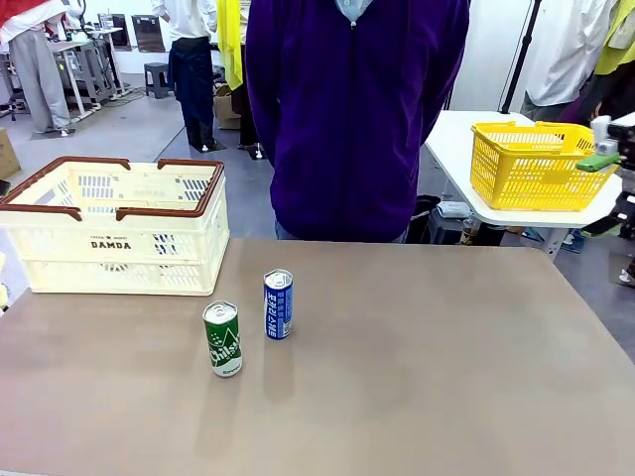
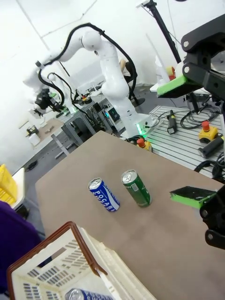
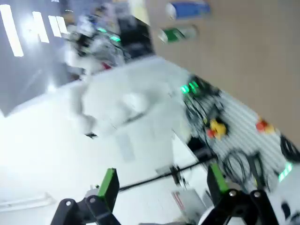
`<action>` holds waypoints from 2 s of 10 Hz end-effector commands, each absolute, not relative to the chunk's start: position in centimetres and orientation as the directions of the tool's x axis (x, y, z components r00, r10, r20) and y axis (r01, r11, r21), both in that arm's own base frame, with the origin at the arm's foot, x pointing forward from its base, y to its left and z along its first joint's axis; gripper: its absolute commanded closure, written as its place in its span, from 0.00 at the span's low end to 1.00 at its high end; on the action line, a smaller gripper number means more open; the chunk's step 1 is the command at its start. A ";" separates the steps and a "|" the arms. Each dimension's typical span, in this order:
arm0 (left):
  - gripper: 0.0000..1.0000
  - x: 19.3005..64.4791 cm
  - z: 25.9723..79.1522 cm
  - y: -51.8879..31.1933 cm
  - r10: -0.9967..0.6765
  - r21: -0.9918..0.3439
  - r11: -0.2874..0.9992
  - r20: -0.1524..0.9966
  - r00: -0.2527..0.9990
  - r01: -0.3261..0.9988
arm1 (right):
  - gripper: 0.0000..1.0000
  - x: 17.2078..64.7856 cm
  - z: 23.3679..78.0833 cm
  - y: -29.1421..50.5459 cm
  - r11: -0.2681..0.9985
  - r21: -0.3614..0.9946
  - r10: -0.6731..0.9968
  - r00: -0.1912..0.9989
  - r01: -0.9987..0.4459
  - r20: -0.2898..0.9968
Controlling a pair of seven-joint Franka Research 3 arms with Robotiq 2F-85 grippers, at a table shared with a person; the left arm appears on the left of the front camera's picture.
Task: Place the drinks into the Shopping basket.
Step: Pick up one drink and place it into the Shopping basket.
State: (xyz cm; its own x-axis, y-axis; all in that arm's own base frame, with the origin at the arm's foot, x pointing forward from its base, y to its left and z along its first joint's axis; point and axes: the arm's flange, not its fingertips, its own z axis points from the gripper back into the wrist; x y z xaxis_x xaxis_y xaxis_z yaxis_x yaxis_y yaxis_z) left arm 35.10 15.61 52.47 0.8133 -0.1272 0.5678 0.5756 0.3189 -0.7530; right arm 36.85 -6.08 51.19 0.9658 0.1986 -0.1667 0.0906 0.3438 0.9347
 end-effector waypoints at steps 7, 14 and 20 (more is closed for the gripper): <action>0.00 35.0 52.6 15.5 -0.130 -0.752 0.323 0.566 0.814 0.574 | 0.00 36.0 47.7 -7.6 0.179 0.982 0.048 0.998 -0.058 0.050; 0.00 33.7 59.1 4.0 0.070 -0.912 0.279 0.330 0.941 0.299 | 0.00 36.0 47.7 -7.6 0.179 0.982 0.048 0.998 -0.058 0.050; 0.00 36.9 54.8 -21.9 -0.229 -0.610 0.754 0.105 0.968 0.245 | 0.00 36.0 47.7 -7.6 0.179 0.982 0.048 0.998 -0.058 0.050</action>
State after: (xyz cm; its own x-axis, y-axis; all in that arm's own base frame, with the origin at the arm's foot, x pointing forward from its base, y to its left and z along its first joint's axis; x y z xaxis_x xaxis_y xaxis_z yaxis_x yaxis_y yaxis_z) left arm 34.50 -21.77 54.84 0.9756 -0.1855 0.1173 0.2161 0.7184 -0.6612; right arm 36.03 -7.37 47.31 0.9971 0.0369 0.0668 -0.0720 0.1659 0.9835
